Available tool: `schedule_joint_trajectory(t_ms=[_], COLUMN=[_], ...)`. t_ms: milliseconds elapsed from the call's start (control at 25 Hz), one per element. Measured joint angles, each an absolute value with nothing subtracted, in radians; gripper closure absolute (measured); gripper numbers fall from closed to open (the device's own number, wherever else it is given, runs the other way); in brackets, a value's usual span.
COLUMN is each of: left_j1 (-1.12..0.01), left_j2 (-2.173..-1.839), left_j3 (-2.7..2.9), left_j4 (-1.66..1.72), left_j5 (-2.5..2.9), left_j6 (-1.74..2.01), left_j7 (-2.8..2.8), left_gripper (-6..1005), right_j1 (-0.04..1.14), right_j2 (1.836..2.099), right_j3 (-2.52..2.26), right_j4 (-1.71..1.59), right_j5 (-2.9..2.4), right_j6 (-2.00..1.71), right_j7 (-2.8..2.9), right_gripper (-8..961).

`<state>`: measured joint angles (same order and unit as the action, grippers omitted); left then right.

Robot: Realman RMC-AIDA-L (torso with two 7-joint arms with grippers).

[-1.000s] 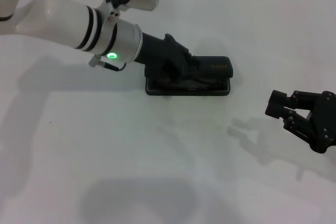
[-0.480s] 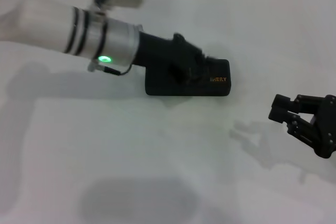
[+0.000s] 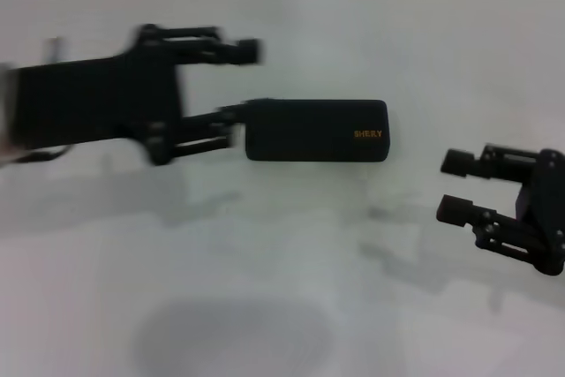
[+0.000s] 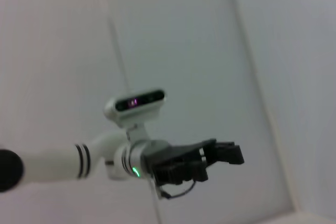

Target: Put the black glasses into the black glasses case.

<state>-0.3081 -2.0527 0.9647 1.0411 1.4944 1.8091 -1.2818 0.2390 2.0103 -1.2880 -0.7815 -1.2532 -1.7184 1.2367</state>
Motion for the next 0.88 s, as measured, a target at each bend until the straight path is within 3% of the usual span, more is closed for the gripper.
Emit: schedule_joint_trajectory(t_ms=[120,320,640,880], left_j1=[-0.274,-0.277,-0.316,-0.336], left_j2=[-2.034,-1.987,-1.946,-1.945], left_j3=[0.914,0.901,0.903,0.904], left_j4=[0.984,0.82,0.67,0.644], left_j5=[1.463,1.461,1.489,1.513], left_j6=[1.896,1.945,1.996,2.014], left_j7=[-1.266,-1.25,-1.226,-1.232], left_gripper=[473,385,370,366], right_j1=[0.256,0.325,0.386,0.402], right_j2=[2.013,2.014,2.014,2.014], right_j3=[-1.288,-1.286,-1.289,-1.296], right_j4=[-0.836,-0.854,-0.839,-0.826], right_j5=[-1.239,-1.224,-1.232,-1.241], right_j6=[-1.737,-1.747,-1.743,-1.742], right_j7=[1.25,1.295,1.303,1.317], right_gripper=[555,290,95,70])
